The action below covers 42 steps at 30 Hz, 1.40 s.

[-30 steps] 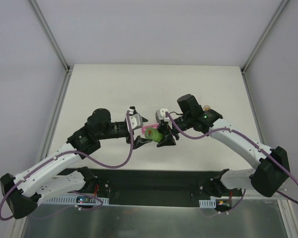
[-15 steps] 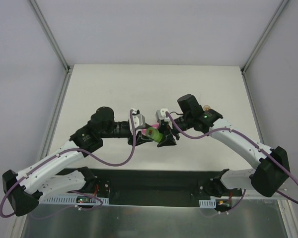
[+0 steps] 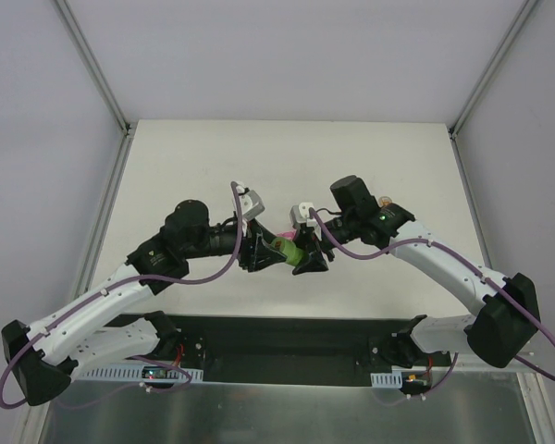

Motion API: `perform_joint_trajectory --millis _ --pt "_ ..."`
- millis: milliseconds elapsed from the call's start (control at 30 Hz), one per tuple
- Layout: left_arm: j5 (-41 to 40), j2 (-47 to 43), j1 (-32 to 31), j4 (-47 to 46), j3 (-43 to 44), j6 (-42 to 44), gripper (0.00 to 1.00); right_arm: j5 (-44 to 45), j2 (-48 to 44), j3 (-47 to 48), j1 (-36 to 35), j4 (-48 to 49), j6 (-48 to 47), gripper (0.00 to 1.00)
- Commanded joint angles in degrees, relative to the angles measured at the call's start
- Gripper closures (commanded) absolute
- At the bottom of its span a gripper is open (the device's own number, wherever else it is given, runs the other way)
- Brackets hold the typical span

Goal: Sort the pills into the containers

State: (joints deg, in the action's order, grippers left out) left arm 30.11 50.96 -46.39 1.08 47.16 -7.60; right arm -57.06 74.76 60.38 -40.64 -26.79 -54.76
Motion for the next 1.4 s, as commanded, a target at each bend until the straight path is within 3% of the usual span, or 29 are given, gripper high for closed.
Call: perform_joint_trajectory --millis 0,167,533,833,967,1067,1233,1367 --pt "-2.2 -1.7 0.5 -2.6 3.4 -12.2 1.0 -1.7 -0.2 1.3 -0.3 1.0 -1.5 0.92" --pt "-5.2 -2.3 0.5 -1.3 4.2 -17.1 1.0 -1.4 -0.1 1.3 -0.3 1.1 -1.2 0.92" --pt "-8.5 -8.7 3.4 2.1 1.2 -16.0 1.0 -1.4 -0.3 1.3 -0.1 1.2 -1.0 0.92" --pt "-12.4 -13.1 13.3 10.5 -5.6 -15.1 1.0 -1.1 -0.4 1.5 1.4 1.8 0.4 0.92" --pt "-14.8 -5.1 19.9 19.9 -4.7 -12.6 1.0 -0.9 -0.6 1.4 2.5 2.3 0.9 0.92" --pt "-23.9 4.2 22.7 27.0 -1.6 -9.1 1.0 -0.5 -0.6 1.4 3.5 2.6 1.5 0.92" --pt "-36.9 15.6 24.9 28.5 2.6 -8.1 1.0 0.5 0.1 1.1 5.0 4.0 3.0 0.92" --pt "-38.8 24.4 27.1 25.4 3.2 -7.4 1.0 3.1 1.7 1.1 6.7 5.2 4.5 0.92"
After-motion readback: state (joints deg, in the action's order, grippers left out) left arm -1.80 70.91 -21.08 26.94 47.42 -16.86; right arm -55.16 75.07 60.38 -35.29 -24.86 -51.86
